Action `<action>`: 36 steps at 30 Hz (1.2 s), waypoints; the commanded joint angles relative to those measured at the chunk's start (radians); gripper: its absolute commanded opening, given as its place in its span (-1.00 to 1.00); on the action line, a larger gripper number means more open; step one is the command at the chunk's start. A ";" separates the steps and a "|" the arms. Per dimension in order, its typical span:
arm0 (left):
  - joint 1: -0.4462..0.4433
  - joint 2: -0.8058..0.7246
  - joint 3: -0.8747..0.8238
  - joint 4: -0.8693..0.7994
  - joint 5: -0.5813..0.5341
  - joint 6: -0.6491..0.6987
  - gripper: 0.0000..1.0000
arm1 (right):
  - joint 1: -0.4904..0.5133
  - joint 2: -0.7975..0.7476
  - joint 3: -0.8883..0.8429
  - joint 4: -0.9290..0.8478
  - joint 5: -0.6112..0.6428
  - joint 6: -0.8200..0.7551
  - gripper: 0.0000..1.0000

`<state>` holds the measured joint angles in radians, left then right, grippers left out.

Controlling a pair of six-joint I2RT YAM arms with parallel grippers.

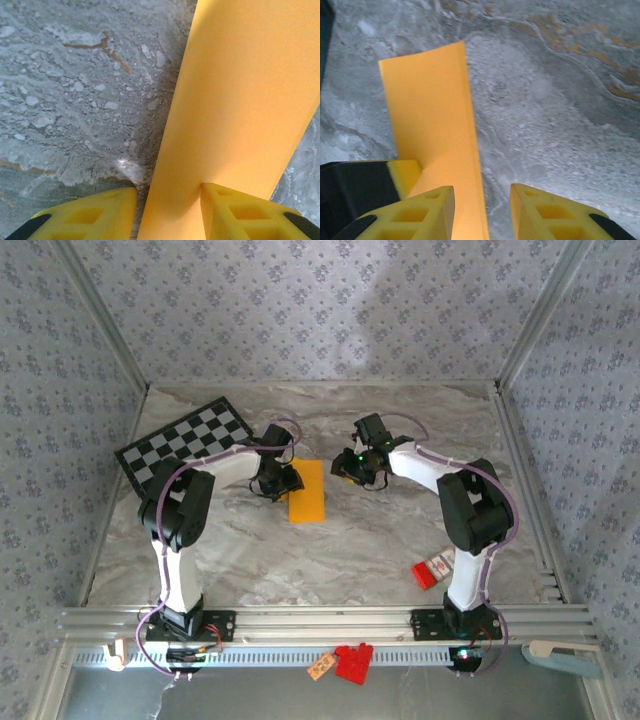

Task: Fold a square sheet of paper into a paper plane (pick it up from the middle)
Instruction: Hold the square sheet of paper at the center of the table.

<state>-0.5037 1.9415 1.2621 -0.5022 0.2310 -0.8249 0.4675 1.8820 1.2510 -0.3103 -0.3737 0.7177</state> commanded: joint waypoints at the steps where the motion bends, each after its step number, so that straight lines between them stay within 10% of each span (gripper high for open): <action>1: -0.009 0.100 -0.043 -0.017 0.004 -0.022 -0.15 | -0.001 -0.012 -0.028 0.014 0.010 0.018 -0.28; 36: -0.025 0.198 -0.013 -0.052 0.034 0.023 -0.12 | 0.025 0.053 -0.006 0.059 -0.092 -0.024 -0.30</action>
<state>-0.5037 1.9976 1.3109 -0.5587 0.2420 -0.7910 0.4835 1.9083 1.2209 -0.2497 -0.4377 0.7166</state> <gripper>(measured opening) 0.439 0.350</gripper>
